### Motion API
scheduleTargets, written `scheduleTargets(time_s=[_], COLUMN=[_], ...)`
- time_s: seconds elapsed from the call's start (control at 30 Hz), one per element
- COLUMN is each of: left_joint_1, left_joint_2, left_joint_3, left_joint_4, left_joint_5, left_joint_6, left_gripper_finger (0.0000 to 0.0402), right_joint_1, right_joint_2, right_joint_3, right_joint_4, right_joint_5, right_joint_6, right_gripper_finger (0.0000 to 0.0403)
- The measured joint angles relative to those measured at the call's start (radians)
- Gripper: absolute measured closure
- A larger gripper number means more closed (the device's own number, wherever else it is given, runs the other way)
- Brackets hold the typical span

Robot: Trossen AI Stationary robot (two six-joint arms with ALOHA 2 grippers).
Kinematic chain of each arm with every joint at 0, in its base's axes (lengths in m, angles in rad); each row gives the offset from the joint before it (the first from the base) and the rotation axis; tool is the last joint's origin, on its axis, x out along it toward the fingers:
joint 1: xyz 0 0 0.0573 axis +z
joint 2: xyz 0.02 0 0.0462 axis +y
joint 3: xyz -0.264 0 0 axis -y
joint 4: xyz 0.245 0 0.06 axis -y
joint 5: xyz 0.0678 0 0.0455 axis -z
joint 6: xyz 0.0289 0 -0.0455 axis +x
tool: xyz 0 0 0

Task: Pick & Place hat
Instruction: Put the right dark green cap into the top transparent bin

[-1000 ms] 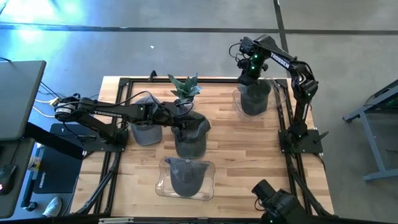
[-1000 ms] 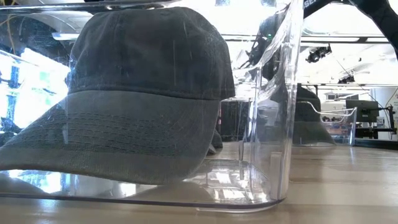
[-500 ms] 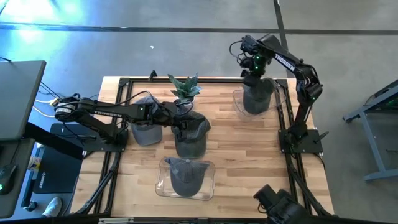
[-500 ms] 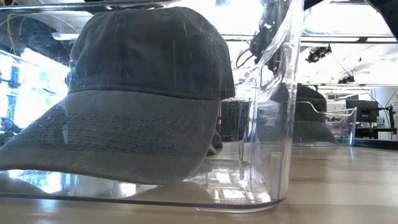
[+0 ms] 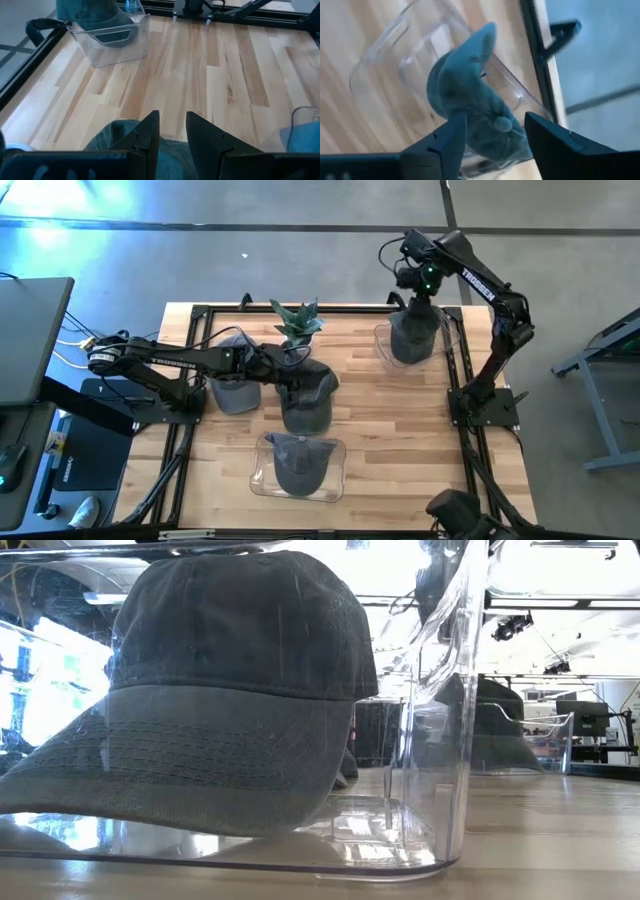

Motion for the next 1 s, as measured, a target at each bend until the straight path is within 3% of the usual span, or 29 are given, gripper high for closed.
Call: scheduleTargets(time_s=[0.1,0.2,0.47,0.53,0.73,0.87,1.0], left_joint_1=[0.000,0.000,0.000,0.000,0.000,0.000,0.000], left_joint_2=[0.000,0.017,0.068,0.083,0.085,0.085,0.085], left_joint_3=[0.000,0.000,-0.002,-0.002,-0.002,-0.002,-0.002], left_joint_4=[0.000,0.010,0.000,0.000,0.009,0.014,0.013], left_joint_5=[0.015,0.030,0.103,0.122,0.143,0.143,0.143], left_joint_6=[0.007,0.009,0.039,0.053,0.056,0.056,0.056], left_gripper_finger=[0.0310,0.0310,0.0310,0.0310,0.0310,0.0310,0.0310], right_joint_1=[0.021,0.041,0.048,0.048,0.044,0.030,0.028], right_joint_2=[-0.005,-0.005,-0.004,-0.004,-0.004,-0.004,-0.004], right_joint_3=[0.000,-0.024,-0.226,-0.250,-0.256,-0.260,-0.264], right_joint_4=[0.000,0.014,0.087,0.104,0.162,0.167,0.127], right_joint_5=[0.012,0.095,0.347,0.366,0.251,0.111,0.072], right_joint_6=[-0.134,-0.218,-0.276,-0.290,-0.350,-0.340,-0.333], right_gripper_finger=[0.0191,0.0192,0.0195,0.0192,0.0192,0.0199,0.0219])
